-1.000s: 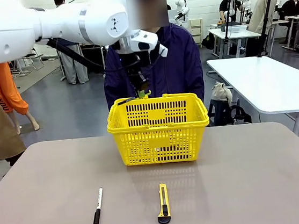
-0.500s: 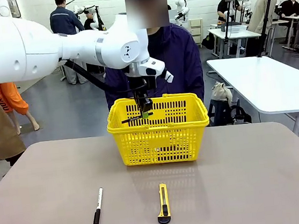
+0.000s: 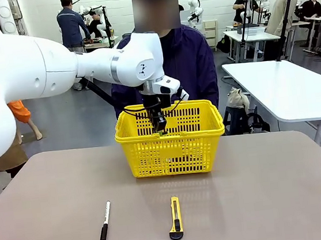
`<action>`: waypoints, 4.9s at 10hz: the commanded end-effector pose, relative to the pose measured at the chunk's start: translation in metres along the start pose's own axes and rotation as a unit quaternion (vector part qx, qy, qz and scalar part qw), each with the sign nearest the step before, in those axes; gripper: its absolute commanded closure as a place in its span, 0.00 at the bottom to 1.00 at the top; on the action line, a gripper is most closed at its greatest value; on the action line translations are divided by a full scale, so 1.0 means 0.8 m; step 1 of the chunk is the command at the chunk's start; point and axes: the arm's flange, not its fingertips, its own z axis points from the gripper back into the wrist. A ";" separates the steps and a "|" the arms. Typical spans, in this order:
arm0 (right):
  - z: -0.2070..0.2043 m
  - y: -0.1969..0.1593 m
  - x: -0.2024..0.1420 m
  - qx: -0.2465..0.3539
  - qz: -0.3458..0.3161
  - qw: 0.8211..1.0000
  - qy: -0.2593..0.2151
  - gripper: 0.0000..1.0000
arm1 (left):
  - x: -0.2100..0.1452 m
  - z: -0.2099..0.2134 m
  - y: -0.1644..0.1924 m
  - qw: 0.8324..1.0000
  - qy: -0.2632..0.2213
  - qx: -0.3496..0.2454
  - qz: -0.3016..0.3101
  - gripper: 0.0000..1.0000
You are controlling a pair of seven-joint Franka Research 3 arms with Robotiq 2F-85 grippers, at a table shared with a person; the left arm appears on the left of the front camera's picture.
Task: Place the items the person wants into the basket.
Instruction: Pick up the item the person points to and place it in the Market Basket.
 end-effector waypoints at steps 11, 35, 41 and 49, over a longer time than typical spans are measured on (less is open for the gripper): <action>0.001 -0.002 0.002 0.003 0.003 1.000 0.002 0.00 | 0.021 0.011 0.010 0.999 -0.006 -0.015 -0.032 0.00; 0.001 -0.002 0.002 0.003 0.003 1.000 0.002 0.00 | -0.404 0.212 -0.112 0.955 -0.146 0.089 0.244 0.00; 0.001 -0.002 0.002 0.003 0.003 1.000 0.002 0.00 | -0.439 0.240 -0.117 0.955 -0.192 0.039 0.222 0.00; 0.001 -0.002 0.002 0.003 0.003 1.000 0.002 0.00 | -0.749 0.341 -0.136 0.888 -0.450 -0.062 0.069 0.00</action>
